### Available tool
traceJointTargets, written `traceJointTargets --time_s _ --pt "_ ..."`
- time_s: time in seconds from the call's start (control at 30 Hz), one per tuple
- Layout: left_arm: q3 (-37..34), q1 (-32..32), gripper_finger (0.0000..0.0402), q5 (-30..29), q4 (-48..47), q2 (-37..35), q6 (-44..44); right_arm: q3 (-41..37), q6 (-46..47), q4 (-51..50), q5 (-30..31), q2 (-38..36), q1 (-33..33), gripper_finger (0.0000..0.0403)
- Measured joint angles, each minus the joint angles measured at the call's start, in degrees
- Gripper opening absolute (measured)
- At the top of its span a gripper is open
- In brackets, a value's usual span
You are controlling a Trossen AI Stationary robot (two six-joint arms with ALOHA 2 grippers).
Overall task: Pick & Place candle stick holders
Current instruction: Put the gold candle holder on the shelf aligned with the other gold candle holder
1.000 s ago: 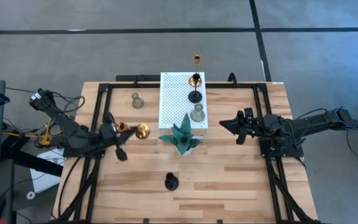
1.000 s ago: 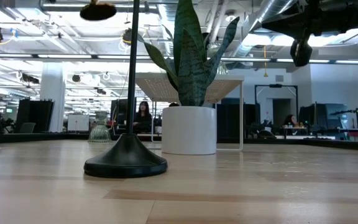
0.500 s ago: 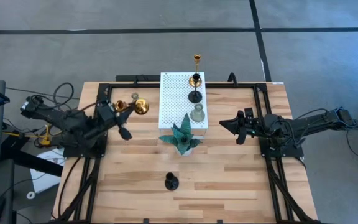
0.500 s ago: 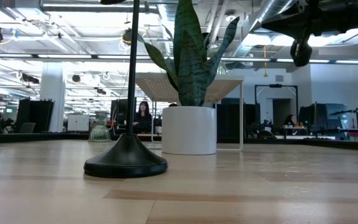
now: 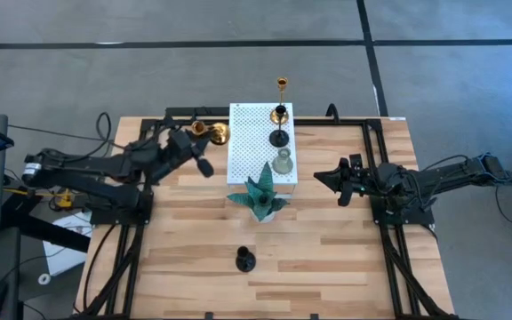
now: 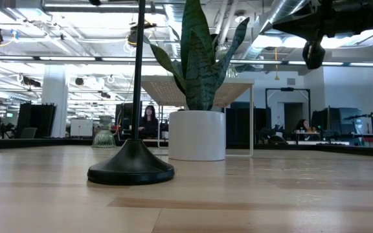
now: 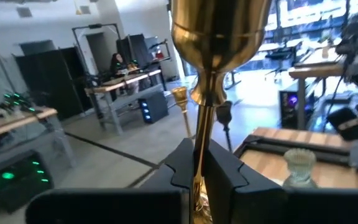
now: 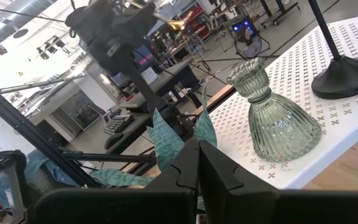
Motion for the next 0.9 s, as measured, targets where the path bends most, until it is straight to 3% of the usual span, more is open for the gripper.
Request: traceJointTargets --time_s 0.57,0.77,0.9 --pt "0.03 20.77 0.0015 23.24 4.36 5.49 -13.15 0.0 -0.04 0.07 0.02 0.0 -0.33 0.0" --pt "4.24 28.69 0.0015 35.59 4.77 9.95 -15.8 -0.02 -0.04 0.92 0.17 -0.01 -2.81 0.0" --pt "7.82 32.33 0.0015 40.79 4.64 14.9 -15.82 -0.02 -0.04 0.87 0.17 -0.01 -4.93 0.0"
